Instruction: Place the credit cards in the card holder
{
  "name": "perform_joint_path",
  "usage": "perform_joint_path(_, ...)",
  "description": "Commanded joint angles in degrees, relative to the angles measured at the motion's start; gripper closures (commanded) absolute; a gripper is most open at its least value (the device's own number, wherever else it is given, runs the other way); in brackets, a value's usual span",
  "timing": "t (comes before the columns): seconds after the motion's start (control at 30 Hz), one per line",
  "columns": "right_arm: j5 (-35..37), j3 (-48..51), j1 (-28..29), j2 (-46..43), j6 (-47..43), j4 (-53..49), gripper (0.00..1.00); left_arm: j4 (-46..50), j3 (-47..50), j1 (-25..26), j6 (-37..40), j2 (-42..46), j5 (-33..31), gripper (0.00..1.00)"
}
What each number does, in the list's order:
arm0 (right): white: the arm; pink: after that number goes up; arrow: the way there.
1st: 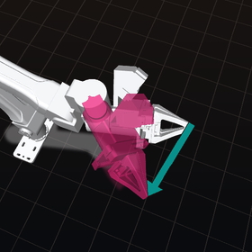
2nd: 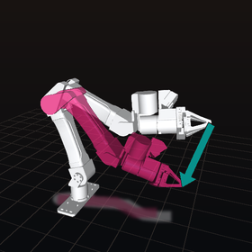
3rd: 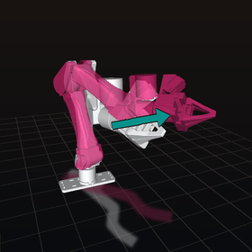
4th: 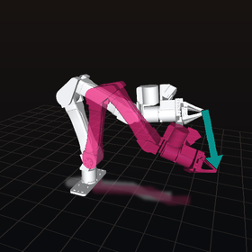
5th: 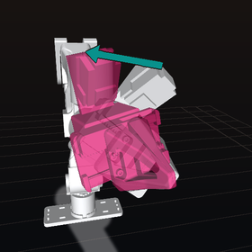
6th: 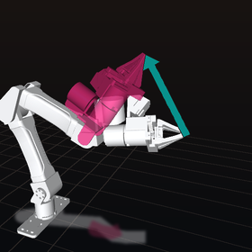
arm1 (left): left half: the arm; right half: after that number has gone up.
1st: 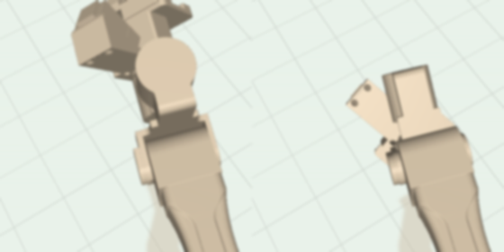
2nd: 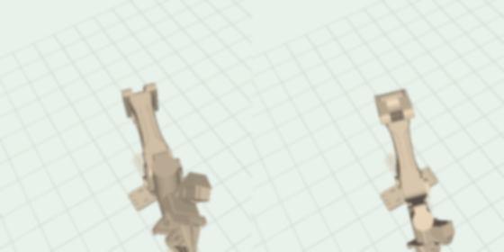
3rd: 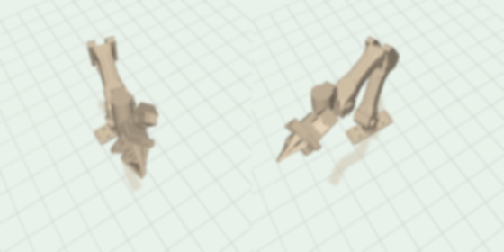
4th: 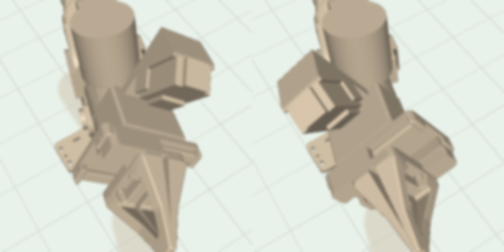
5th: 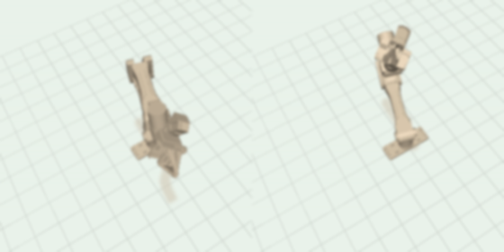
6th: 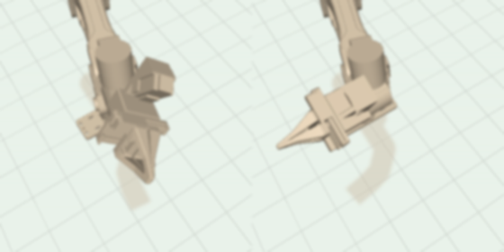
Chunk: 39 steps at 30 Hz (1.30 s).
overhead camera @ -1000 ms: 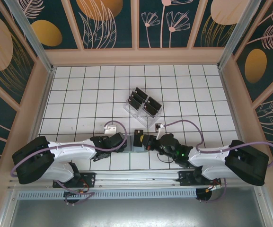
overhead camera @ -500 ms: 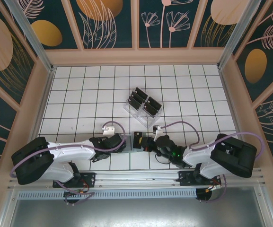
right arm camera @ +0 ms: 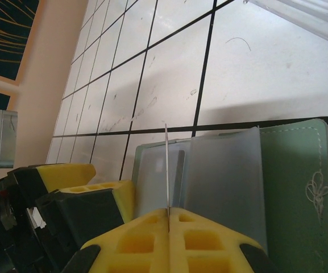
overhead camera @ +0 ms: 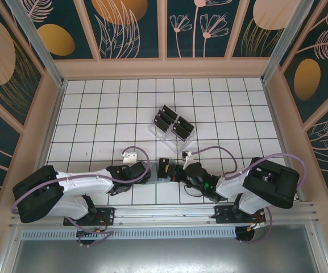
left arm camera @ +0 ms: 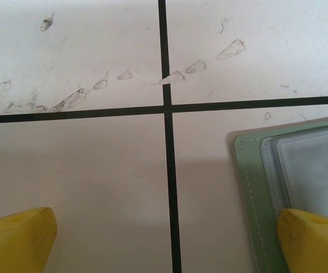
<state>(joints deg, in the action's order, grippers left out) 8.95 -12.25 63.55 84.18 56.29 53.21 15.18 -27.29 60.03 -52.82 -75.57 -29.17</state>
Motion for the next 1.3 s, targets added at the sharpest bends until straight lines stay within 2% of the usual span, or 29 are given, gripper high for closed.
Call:
perform_joint_path(0.0,0.7,-1.0,0.6,1.4,1.0,3.4,1.0,1.3,1.3,0.3,-0.4,0.4,-0.1,0.01)
perform_joint_path(0.53,-1.7,-0.2,0.5,4.1,2.7,6.8,1.0,1.0,1.4,0.4,-0.5,0.5,0.0,0.01)
perform_joint_path(0.87,-3.1,0.1,0.5,3.7,4.2,4.6,1.0,0.8,1.4,0.4,-0.4,0.4,0.1,0.01)
perform_joint_path(1.27,-5.1,-1.5,0.1,3.4,6.2,-3.2,1.0,0.7,1.2,0.4,-0.3,0.4,0.0,0.01)
